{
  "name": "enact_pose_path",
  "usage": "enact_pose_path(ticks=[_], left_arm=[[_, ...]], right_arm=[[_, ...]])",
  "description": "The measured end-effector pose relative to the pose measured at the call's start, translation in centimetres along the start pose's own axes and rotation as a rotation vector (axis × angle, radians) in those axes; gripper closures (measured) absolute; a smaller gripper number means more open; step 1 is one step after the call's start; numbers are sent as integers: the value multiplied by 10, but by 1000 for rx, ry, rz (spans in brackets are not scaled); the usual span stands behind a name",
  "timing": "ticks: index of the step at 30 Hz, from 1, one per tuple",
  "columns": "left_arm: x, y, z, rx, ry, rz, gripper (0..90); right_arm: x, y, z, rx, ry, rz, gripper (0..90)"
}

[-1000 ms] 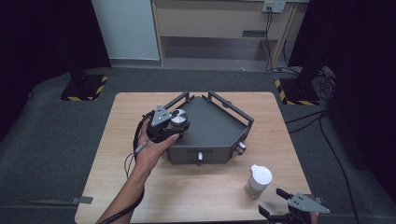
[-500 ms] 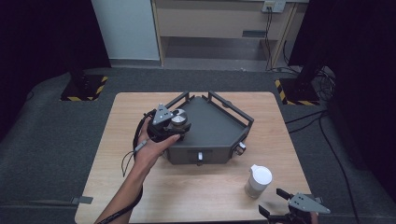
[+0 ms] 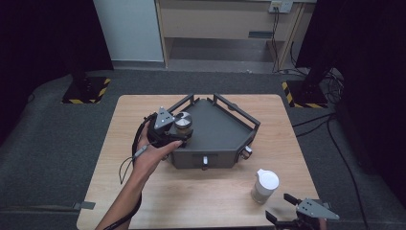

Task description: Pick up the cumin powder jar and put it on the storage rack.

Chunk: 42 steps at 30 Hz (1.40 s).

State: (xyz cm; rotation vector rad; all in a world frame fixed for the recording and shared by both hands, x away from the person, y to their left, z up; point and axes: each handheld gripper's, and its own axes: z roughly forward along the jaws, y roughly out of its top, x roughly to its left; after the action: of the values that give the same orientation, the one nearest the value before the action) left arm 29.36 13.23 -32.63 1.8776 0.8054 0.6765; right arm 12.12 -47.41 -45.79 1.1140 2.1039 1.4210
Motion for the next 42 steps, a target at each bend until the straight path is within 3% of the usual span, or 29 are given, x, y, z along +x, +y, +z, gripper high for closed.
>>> enact_pose_path(ticks=[8, 10, 27, 42], left_arm=[[-2, -4, -18, -22, 24, -18, 59], [0, -6, -19, -35, 11, -11, 61], [-24, -26, -57, -76, 18, -7, 61], [-39, -60, -80, -83, 10, -36, 61]], right_arm=[[1, 0, 0, -1, 1, -3, 35], [1, 0, 0, -3, 0, -1, 35], [2, 0, -1, -4, 2, 1, 35], [2, 0, -1, -2, 0, -1, 34]])
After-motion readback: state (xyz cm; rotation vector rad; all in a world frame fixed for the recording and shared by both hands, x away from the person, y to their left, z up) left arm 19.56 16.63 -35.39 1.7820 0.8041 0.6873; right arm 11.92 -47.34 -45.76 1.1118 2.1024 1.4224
